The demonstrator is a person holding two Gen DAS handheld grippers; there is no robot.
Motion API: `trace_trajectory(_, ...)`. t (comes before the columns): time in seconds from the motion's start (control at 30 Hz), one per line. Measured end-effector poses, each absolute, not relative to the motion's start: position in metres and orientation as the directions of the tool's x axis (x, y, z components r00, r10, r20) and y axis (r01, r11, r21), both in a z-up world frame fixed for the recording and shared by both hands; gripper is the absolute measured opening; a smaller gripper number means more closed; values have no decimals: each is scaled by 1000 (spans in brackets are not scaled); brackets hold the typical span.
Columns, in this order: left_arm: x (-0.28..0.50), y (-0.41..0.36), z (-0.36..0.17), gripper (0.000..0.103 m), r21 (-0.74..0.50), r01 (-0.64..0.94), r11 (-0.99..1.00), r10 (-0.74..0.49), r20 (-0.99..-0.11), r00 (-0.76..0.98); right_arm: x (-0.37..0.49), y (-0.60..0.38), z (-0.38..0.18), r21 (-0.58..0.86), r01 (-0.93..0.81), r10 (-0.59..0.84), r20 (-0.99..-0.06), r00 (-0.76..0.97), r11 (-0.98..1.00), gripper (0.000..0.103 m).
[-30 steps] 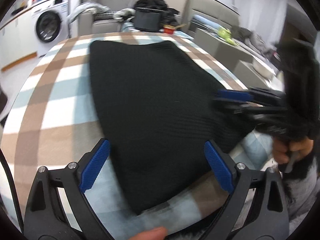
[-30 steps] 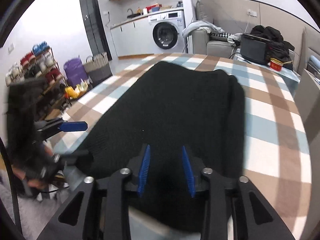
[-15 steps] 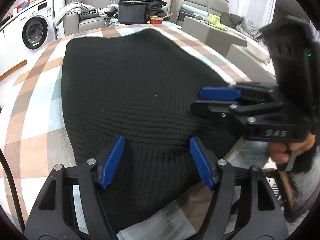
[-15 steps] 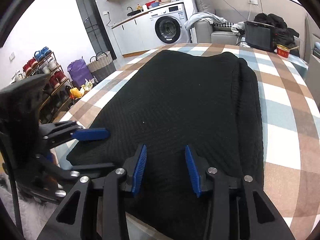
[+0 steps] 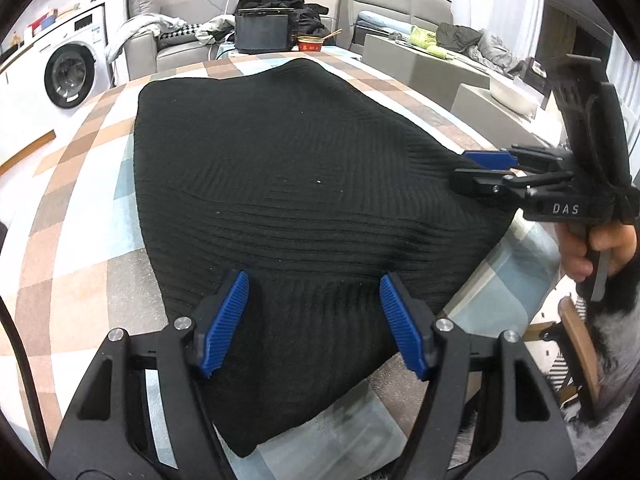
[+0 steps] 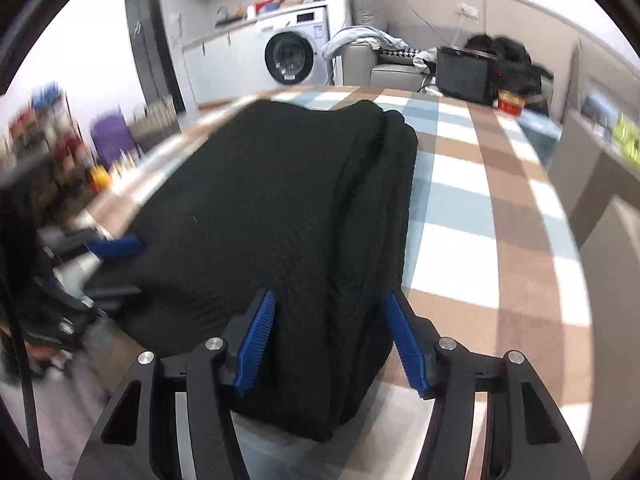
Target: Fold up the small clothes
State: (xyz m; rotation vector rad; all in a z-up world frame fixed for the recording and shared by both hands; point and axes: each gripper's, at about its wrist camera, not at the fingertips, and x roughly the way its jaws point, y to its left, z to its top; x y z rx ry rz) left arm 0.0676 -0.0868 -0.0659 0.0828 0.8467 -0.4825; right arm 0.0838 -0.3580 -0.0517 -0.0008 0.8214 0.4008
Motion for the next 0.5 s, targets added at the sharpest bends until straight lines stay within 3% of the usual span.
trace_trajectory(0.2, 74, -50, -51, 66, -228, 325, 918, -388, -689, 612, 100, -365, -58, 315, -308, 440, -693, 571, 898, 59)
trace_trajectory(0.33, 83, -26, -54, 66, -232, 236, 943, -331, -696, 637, 104, -360, -63, 318, -276, 422, -700, 576, 907, 59)
trace_trajectory(0.5, 96, -10, -63, 66, -262, 171, 950, -310, -720, 621, 103, -345, -63, 275, -303, 404, -719, 566, 913, 43)
